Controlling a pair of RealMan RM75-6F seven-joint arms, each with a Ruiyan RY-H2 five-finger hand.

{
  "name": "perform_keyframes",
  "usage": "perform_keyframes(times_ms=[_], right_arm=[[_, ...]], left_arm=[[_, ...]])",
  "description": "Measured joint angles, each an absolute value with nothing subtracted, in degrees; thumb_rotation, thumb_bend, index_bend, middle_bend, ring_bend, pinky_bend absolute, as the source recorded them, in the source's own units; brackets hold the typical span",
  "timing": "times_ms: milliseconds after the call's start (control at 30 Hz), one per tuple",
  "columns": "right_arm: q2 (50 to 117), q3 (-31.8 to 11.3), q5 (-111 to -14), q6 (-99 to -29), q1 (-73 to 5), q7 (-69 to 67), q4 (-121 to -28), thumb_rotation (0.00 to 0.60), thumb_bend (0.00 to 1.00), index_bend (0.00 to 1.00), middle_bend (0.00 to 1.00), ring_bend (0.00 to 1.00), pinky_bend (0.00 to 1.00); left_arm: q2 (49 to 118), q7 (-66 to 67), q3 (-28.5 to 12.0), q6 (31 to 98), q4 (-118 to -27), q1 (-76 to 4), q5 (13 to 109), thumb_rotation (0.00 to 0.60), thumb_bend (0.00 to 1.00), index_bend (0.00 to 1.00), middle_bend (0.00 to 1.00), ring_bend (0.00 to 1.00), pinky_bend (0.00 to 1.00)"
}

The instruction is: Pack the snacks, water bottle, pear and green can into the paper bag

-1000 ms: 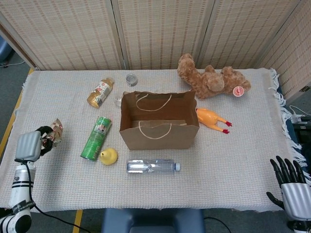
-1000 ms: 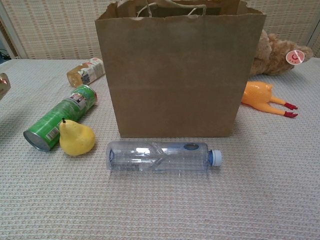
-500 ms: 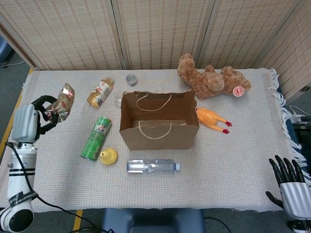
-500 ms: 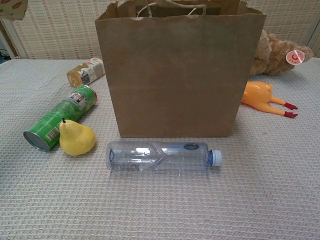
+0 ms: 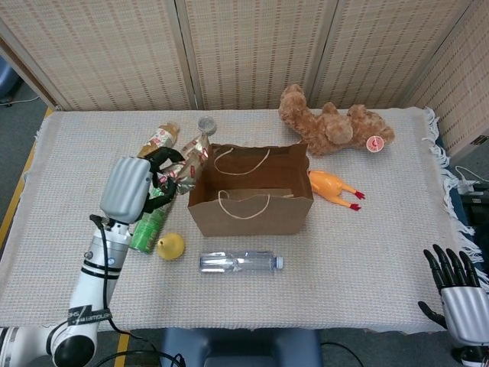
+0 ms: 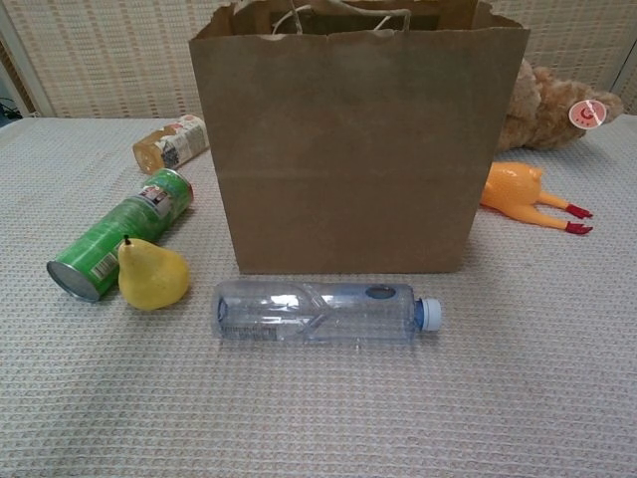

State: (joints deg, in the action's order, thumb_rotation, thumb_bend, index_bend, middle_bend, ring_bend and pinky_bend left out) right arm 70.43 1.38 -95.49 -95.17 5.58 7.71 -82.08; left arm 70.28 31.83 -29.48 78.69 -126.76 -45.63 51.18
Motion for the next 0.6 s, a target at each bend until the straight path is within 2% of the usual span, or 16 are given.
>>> perform_keyframes(times_ms=[267, 400, 433, 500, 567, 600], right_arm=[[70.3, 1.4, -95.4, -94.9, 5.5, 7.5, -82.1, 0.600, 0.00, 0.00, 0.00, 0.00, 0.00], [70.3, 1.4, -95.3, -94.8, 5.4, 7.6, -82.2, 0.600, 0.00, 0.01, 0.00, 0.00, 0.00], [70.3, 1.3, -95.2, -94.7, 5.4, 7.6, -82.2, 0.600, 0.00, 0.01, 0.00, 0.00, 0.00], [70.3, 1.4, -95.2, -94.7, 5.4, 7.6, -82.2, 0.600, 0.00, 0.01, 0.00, 0.00, 0.00], [70.3, 1.4, -95.2, -94.7, 5.4, 7.4, -82.2, 0.600, 0.00, 0.01, 0.00, 0.00, 0.00], [70.3, 1.4, -95.2, -94.7, 5.4, 7.4, -82.2, 0.600, 0.00, 0.01, 0.00, 0.00, 0.00]], left_arm=[[80.4, 37.5, -27.3, 80.3, -124.2, -53.3, 48.9, 0.600, 0.68, 0.71, 0.73, 0.69, 0.83], [82.2, 38.4, -25.6, 78.0, -121.9, -55.2, 47.8, 0.600, 0.66, 0.65, 0.66, 0.63, 0.77], [82.6, 38.5, -25.1, 77.5, -121.2, -55.6, 47.6, 0.600, 0.64, 0.61, 0.62, 0.58, 0.73], [83.4, 38.7, -24.0, 75.7, -119.5, -56.5, 47.4, 0.600, 0.56, 0.45, 0.42, 0.38, 0.55], [83.7, 38.7, -22.8, 73.6, -118.8, -57.1, 47.3, 0.600, 0.46, 0.19, 0.14, 0.11, 0.30], [83.6, 38.8, -22.2, 72.7, -118.7, -57.4, 47.3, 0.600, 0.43, 0.11, 0.05, 0.03, 0.23]])
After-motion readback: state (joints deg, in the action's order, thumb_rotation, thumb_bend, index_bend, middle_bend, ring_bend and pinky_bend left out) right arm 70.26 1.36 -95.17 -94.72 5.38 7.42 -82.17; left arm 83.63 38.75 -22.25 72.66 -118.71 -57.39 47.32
